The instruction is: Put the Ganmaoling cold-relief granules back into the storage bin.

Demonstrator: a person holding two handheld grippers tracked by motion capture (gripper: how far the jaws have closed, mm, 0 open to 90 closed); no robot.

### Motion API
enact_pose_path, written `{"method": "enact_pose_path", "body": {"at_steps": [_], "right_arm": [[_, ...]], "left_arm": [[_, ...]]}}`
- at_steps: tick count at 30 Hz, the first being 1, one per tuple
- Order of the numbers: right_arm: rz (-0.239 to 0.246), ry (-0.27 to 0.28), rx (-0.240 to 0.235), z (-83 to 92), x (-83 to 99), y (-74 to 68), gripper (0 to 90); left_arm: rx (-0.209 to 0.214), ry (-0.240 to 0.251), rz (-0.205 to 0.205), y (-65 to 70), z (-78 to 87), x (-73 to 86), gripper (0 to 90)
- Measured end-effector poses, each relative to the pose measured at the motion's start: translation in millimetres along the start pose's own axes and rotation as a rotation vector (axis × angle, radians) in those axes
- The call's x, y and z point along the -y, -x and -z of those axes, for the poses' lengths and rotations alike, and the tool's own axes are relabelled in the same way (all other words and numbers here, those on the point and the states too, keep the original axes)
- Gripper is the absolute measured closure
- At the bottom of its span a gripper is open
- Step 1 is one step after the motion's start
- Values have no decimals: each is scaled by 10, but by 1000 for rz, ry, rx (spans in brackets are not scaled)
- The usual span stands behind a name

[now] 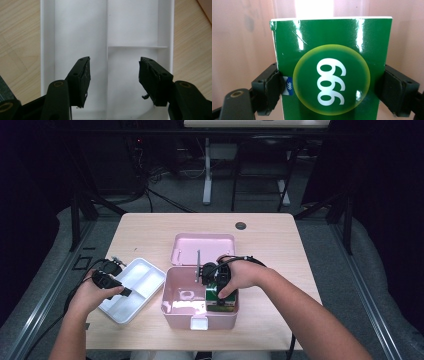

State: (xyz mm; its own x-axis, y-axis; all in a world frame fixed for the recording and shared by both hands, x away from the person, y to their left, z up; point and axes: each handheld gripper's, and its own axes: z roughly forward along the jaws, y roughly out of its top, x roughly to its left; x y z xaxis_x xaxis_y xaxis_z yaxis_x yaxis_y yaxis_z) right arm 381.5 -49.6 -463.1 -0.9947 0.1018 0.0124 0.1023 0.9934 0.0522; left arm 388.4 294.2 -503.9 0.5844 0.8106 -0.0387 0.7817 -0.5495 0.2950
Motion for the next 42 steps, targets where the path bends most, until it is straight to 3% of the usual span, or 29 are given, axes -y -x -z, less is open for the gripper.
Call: {"method": "enact_pose_path", "body": {"at_steps": [14, 16, 18, 21, 35, 42], "right_arm": [[8, -34, 0, -52, 10, -32, 137], [7, -31, 2, -38, 8, -38, 98], [-9, -3, 21, 4, 3, -32, 53], [-12, 25, 6, 77, 6, -24, 78], [-9, 47, 13, 337, 59, -86, 116], [-36, 75, 24, 504, 220, -84, 127]], "left_arm": [[0, 3, -1, 1, 2, -1, 423], [2, 0, 3, 3, 5, 1, 423], [2, 0, 3, 3, 7, 1, 423], [2, 0, 2, 5, 5, 1, 423], [-3, -6, 7, -1, -7, 6, 418], [-1, 17, 15, 2, -10, 6, 408]]}}
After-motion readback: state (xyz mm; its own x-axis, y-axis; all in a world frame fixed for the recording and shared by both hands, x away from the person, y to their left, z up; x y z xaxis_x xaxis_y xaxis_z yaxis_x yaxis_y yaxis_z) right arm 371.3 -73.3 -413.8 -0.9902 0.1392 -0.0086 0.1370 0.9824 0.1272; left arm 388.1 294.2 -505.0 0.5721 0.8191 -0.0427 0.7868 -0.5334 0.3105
